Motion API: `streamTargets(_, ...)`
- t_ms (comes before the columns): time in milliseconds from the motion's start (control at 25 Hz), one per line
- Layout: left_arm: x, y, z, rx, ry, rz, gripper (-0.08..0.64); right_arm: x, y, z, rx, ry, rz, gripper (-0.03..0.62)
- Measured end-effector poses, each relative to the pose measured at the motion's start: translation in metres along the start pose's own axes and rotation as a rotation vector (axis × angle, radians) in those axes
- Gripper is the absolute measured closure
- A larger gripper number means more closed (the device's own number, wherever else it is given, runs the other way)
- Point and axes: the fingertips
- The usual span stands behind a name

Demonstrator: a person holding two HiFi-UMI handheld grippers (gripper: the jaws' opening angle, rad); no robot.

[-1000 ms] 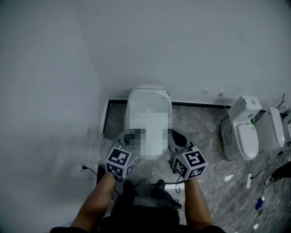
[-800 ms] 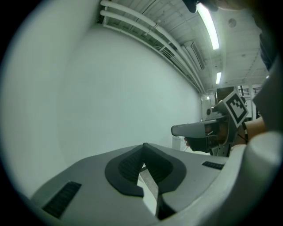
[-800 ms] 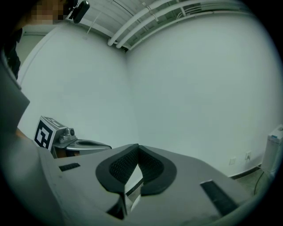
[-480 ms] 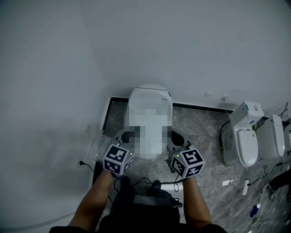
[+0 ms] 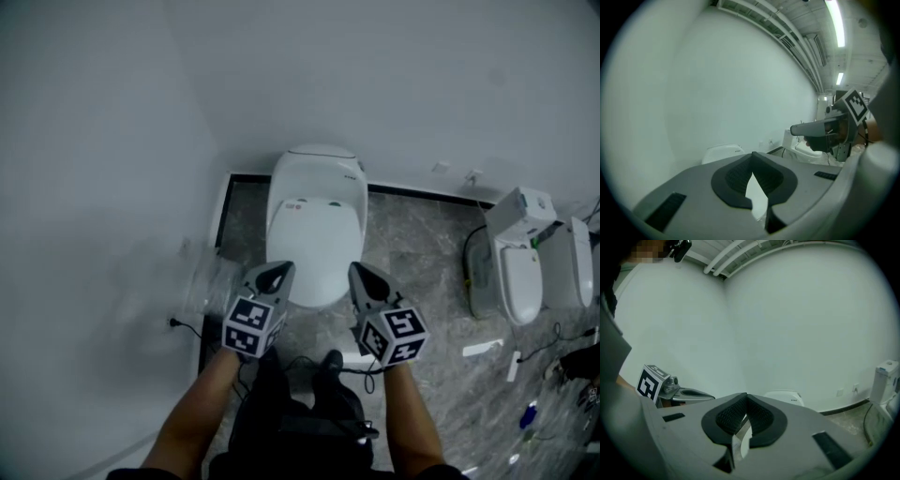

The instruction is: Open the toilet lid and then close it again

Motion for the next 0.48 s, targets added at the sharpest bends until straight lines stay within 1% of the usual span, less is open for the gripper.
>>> streamTargets(160,0.055,0.018,0.009,-0.013,0.093,-0.042,0.552,0.056,-0.005,0.011,0.038,0.072,0.068,0.581)
streamTargets(320,0.132,0.042,0.026,-0.042,0.188,-0.1,0.552,0.136,-0.016,0.027,0.114,0.197,0.052,0.582)
streamTargets(400,0.168,0.055,0.036,-0.066,0.219,-0.125,0.552,0.175,-0.02,0.034,0.13,0.241,0.073,0.581)
streamTargets(480,0.199,0.068,0.048,-0.08,0.24,-0.15,0.552,0.208,-0.023,0.04,0.149,0.276,0.066,0.581)
Point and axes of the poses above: the fingertips, and each gripper's own axes: z forward along the fingers, y to its left, x out of its underside, and after that the axes turned 8 degrees about -z, right-handed
